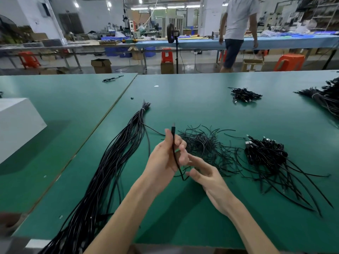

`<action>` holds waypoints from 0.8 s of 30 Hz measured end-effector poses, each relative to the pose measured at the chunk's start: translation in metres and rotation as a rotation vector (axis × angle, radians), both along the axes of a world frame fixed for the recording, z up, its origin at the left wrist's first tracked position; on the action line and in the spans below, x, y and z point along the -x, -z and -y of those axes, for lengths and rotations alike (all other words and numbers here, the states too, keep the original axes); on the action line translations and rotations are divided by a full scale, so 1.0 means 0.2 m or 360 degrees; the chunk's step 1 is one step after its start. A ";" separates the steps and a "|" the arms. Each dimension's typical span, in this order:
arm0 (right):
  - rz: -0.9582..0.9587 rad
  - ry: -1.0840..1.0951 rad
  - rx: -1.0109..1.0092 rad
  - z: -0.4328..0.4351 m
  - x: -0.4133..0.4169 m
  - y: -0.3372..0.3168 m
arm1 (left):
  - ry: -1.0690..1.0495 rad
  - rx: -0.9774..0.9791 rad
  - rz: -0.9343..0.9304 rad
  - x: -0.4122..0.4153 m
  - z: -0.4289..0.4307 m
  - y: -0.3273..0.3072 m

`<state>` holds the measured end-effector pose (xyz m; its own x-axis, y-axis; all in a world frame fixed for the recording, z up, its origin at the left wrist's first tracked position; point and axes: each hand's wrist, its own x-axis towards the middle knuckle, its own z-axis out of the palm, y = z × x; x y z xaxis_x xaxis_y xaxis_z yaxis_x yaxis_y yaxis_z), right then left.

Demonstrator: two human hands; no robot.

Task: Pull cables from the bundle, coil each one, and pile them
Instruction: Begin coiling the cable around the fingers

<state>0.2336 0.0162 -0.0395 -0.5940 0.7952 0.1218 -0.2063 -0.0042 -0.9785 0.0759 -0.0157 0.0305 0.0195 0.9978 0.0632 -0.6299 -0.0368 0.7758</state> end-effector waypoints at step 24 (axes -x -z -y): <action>0.0043 -0.0045 0.0060 0.02 0.00 -0.02 | 0.0157 -0.0552 -0.3104 0.16 0.13 0.00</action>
<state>0.2328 0.0132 -0.0354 -0.6191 0.7817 0.0755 -0.1789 -0.0467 -0.9828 0.0444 -0.0425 0.0299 0.3352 0.9409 0.0484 0.9044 -0.3357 0.2634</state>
